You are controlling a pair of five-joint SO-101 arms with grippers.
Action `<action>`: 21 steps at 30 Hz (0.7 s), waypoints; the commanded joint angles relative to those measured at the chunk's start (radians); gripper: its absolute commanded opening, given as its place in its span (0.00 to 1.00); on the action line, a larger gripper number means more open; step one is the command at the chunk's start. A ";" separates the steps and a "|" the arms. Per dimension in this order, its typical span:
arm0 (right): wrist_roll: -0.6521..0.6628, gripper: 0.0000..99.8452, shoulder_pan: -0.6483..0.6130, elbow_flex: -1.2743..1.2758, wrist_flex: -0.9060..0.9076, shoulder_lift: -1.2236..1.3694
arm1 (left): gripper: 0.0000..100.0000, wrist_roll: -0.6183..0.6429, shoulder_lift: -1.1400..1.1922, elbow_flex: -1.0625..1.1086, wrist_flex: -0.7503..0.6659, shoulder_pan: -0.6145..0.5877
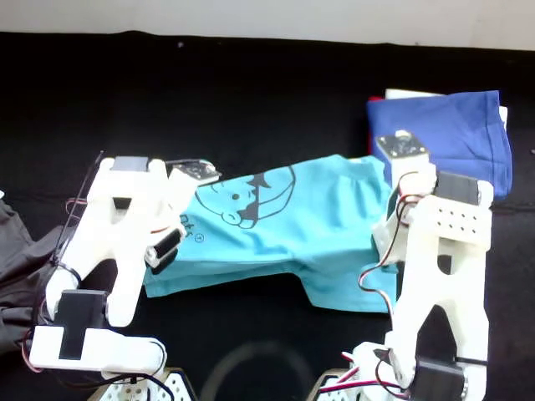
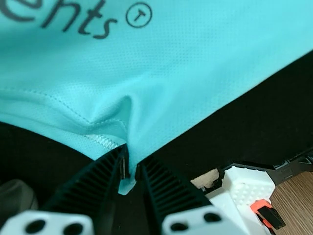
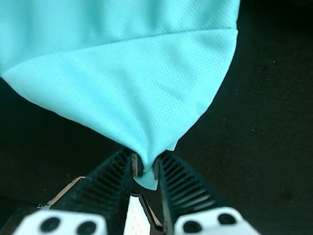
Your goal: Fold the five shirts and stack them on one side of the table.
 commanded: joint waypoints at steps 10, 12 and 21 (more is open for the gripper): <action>0.011 0.07 -0.030 -0.015 0.099 -0.042 | 0.07 -0.008 -0.044 -0.036 0.057 0.010; 0.011 0.11 -0.054 -0.048 0.133 -0.042 | 0.12 -0.008 -0.044 -0.088 0.106 -0.002; 0.005 0.12 -0.077 -0.294 0.145 -0.030 | 0.17 -0.009 -0.044 -0.496 0.227 -0.127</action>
